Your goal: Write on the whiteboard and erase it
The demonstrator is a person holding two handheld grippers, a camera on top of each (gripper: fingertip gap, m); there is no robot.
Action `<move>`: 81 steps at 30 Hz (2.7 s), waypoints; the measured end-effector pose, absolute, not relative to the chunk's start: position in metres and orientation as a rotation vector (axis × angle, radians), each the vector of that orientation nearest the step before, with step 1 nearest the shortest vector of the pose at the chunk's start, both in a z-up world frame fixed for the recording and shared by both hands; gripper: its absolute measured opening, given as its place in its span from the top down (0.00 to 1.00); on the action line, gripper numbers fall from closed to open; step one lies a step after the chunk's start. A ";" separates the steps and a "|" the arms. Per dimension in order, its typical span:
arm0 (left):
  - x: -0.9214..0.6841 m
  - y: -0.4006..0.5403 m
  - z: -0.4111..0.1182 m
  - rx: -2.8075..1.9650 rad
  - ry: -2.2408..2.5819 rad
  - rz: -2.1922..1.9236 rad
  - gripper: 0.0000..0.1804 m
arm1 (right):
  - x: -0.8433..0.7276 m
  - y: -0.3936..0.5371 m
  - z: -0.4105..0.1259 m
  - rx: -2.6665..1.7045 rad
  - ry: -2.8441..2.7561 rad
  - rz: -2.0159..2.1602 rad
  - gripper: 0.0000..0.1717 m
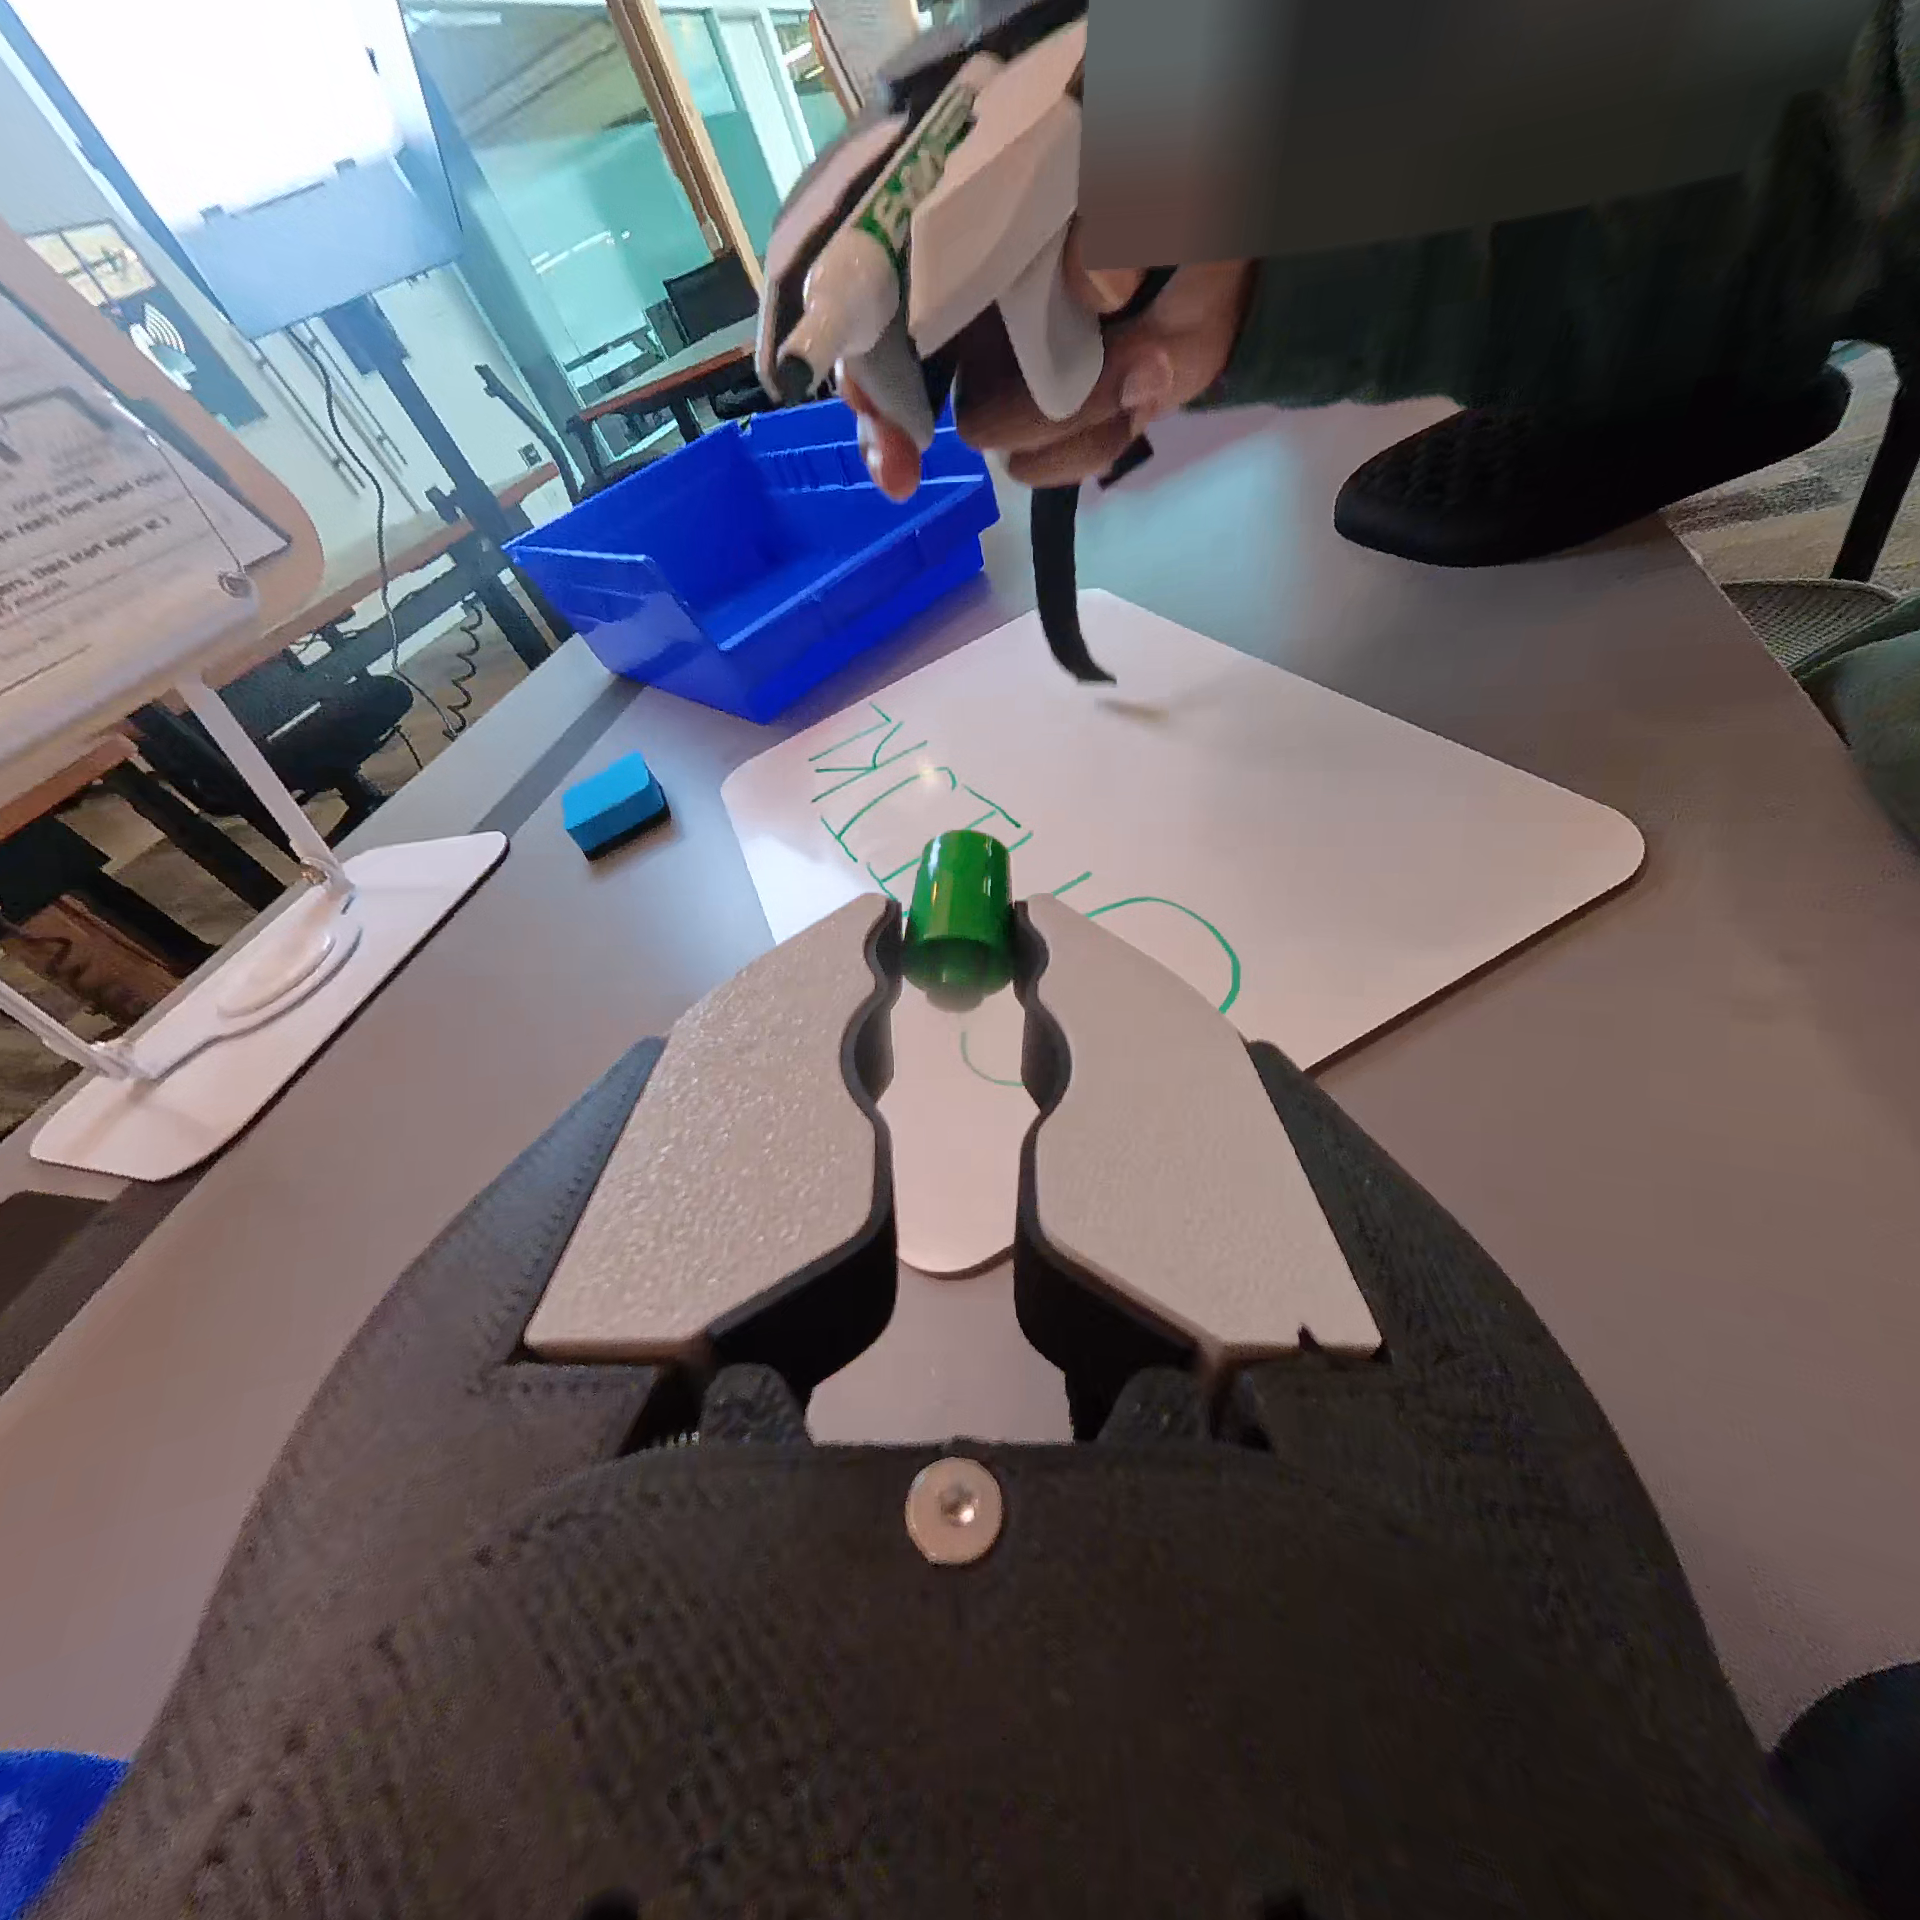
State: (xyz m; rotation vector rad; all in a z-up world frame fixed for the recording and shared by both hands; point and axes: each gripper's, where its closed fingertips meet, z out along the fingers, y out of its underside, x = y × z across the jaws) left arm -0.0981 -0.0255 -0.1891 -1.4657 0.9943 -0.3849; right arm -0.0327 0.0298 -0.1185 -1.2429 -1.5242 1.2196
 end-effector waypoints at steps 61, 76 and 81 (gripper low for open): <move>-0.069 -0.048 -0.190 -1.264 1.276 0.108 0.90 | -0.075 -0.063 -0.182 -1.379 -1.470 1.900 0.81; -0.079 -0.046 -0.178 -1.382 1.161 -0.242 0.89 | -0.057 -0.038 -0.154 -1.125 -1.771 1.112 0.72; -0.075 -0.042 -0.191 -1.444 1.159 -0.318 0.89 | -0.046 -0.022 -0.188 -1.035 -1.959 0.610 0.74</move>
